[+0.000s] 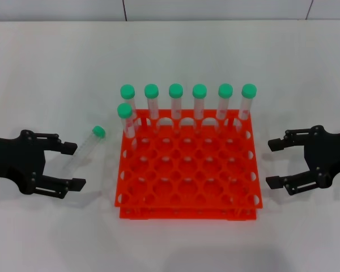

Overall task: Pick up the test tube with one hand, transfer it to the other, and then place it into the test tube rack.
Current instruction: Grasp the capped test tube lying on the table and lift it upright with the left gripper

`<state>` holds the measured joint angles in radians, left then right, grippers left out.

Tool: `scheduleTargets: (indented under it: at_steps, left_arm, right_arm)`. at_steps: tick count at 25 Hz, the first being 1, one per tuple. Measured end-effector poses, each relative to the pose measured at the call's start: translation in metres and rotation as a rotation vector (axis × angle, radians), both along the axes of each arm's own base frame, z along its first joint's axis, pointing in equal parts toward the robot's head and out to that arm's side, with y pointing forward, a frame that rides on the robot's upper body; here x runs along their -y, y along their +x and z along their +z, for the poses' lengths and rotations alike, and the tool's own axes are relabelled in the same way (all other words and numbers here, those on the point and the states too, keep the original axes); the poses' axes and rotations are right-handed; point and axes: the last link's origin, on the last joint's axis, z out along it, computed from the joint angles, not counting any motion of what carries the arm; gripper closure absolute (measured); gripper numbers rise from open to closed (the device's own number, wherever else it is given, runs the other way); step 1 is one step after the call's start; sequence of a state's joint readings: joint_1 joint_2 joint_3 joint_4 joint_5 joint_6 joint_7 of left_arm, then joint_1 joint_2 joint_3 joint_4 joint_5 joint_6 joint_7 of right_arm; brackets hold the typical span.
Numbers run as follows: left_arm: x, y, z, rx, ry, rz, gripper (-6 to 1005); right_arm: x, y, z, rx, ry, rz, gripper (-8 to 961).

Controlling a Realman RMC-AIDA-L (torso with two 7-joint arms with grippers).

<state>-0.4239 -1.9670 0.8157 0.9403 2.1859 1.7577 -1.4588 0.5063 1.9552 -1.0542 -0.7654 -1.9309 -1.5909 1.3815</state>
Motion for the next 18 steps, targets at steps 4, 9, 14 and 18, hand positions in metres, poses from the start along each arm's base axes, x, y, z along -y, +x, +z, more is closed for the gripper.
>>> scheduleTargets:
  at_steps: [4, 9, 14, 18]
  left_arm:
    - [-0.0008, 0.0013, -0.0012, 0.001, -0.002, -0.004, 172]
    - [-0.0014, 0.0024, -0.002, 0.003, -0.002, -0.005, 172]
    - [-0.0012, 0.0029, -0.0031, 0.006, -0.005, 0.001, 171]
    - [-0.001, 0.0033, -0.004, 0.009, -0.005, 0.002, 171]
  right_arm:
    - [-0.0002, -0.0014, -0.0007, -0.002, 0.002, 0.005, 114]
    - [-0.0002, -0.0017, -0.0008, -0.001, 0.001, 0.007, 115]
    - [-0.0004, -0.0017, -0.0005, -0.001, 0.003, 0.008, 116]
    - [-0.0005, -0.0016, -0.0004, 0.0, 0.004, 0.008, 117]
